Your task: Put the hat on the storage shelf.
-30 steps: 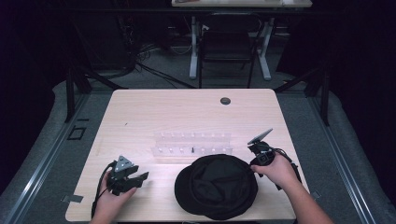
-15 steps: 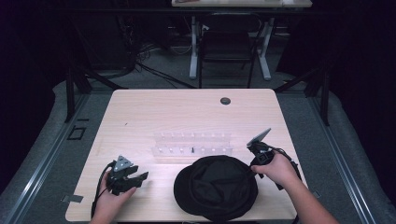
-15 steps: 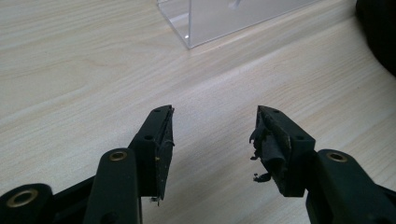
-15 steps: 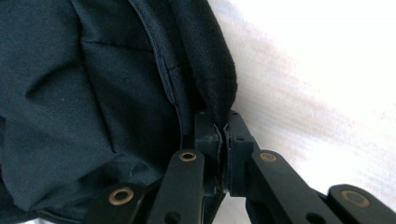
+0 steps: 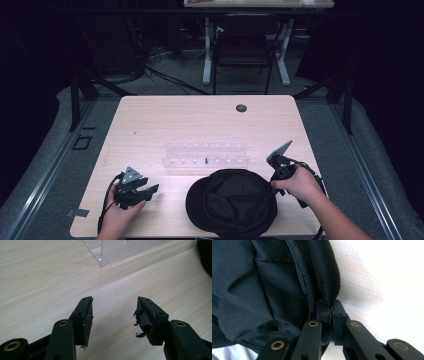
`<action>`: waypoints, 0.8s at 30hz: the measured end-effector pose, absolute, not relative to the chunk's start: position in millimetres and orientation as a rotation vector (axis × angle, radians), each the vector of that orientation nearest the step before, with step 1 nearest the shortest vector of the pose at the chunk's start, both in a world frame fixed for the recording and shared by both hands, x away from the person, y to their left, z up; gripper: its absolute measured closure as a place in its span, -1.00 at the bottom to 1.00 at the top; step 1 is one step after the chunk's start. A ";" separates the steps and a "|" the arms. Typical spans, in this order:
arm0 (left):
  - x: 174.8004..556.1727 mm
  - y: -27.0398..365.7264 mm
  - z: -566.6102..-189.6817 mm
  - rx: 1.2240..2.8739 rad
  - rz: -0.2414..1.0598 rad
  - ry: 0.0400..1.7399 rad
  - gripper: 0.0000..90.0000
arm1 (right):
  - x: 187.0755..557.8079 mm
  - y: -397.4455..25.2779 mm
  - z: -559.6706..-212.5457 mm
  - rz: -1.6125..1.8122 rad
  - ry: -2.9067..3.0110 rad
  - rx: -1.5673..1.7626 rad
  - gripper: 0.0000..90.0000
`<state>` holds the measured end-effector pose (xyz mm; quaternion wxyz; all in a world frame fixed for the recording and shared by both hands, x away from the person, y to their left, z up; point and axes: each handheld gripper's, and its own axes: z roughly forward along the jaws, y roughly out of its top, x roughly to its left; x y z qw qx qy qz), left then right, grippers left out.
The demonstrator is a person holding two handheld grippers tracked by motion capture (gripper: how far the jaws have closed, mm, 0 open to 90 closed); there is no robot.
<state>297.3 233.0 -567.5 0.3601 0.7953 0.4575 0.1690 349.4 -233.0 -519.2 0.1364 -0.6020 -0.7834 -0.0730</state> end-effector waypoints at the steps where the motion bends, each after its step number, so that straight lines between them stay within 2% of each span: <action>1: 297.3 233.0 -567.5 2.049 0.436 1.179 0.06 | 349.5 -234.1 -518.2 -0.199 -2.268 -1.728 0.94; 24: 297.3 234.1 -566.8 2.050 0.433 1.181 0.07 | 342.4 -231.3 -478.4 -0.270 -2.198 -1.762 0.95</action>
